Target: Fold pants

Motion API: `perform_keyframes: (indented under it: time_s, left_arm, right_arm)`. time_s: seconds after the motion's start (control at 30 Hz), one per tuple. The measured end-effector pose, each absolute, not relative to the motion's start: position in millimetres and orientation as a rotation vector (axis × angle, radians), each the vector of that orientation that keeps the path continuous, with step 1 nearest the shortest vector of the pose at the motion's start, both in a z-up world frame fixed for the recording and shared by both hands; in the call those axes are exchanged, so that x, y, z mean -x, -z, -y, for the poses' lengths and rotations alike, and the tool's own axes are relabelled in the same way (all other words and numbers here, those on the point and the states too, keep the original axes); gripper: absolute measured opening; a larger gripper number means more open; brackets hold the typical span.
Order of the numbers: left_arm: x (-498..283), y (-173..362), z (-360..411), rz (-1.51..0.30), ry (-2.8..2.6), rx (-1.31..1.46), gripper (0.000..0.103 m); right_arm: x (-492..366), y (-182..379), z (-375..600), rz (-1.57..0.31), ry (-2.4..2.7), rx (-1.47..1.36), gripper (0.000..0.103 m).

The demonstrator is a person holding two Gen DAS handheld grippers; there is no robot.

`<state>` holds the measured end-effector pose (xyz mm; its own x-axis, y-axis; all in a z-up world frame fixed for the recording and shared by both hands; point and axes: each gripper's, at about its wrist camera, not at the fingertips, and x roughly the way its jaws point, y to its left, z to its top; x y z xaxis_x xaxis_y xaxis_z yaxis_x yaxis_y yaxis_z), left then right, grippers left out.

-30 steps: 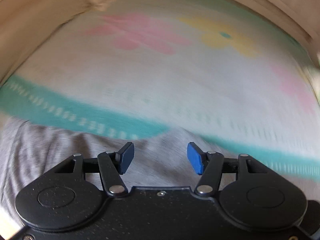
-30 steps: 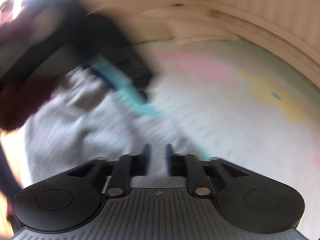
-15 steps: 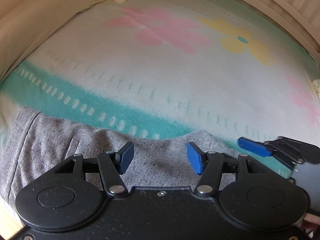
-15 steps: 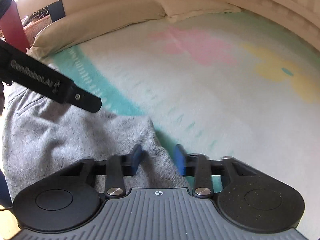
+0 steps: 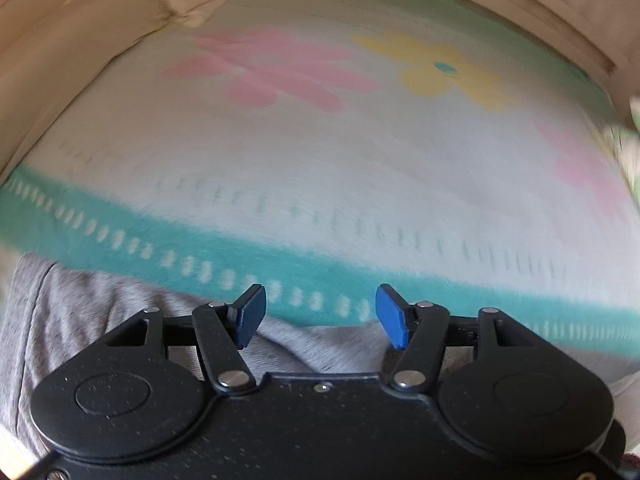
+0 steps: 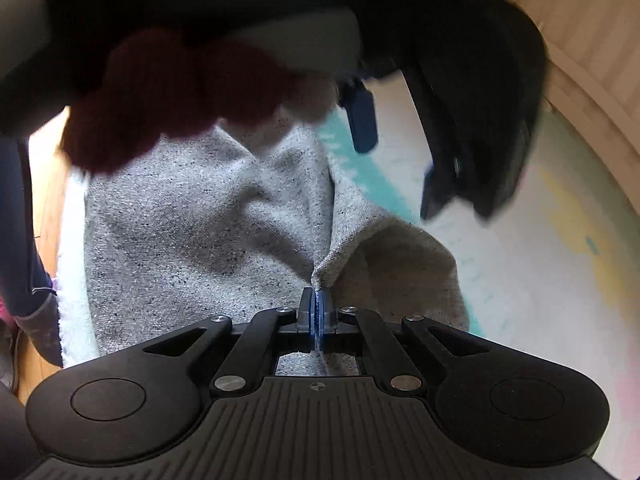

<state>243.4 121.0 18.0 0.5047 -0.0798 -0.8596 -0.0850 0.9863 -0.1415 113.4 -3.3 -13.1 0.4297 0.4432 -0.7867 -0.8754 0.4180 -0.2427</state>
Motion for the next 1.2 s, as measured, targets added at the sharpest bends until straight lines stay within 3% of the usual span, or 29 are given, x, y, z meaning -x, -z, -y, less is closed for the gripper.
perform_keyframes:
  time_s: [0.3, 0.37, 0.7, 0.9, 1.07, 1.2]
  left_arm:
    - [-245.4, 11.5, -70.4, -1.119, 0.040, -0.126, 0.063]
    - [-248.9, 21.2, -68.8, -1.115, -0.024, -0.176, 0.050]
    - [-269.7, 30.1, -58.7, -1.075, -0.145, -0.213, 0.050]
    - [-281.0, 0.3, -95.4, -1.053, -0.162, 0.080, 0.052]
    - [-272.8, -29.4, -126.1, -0.910, -0.260, 0.218, 0.055]
    - [-264.9, -25.8, -132.5, -0.953, -0.204, 0.248, 0.056]
  right_arm:
    - [-102.3, 12.3, 2.3, -0.673, -0.903, 0.733, 0.002]
    - [-100.0, 12.6, 0.9, -0.656, -0.887, 0.742, 0.002]
    - [-93.4, 3.1, 7.1, -0.576, -0.724, 0.711, 0.003]
    - [-76.9, -10.0, 19.9, -0.467, -0.651, 0.641, 0.003]
    - [-83.9, -1.7, 12.0, -0.585, -0.733, 0.600, 0.003]
    - [-118.4, 3.2, 10.3, -0.761, -0.708, 0.456, 0.003]
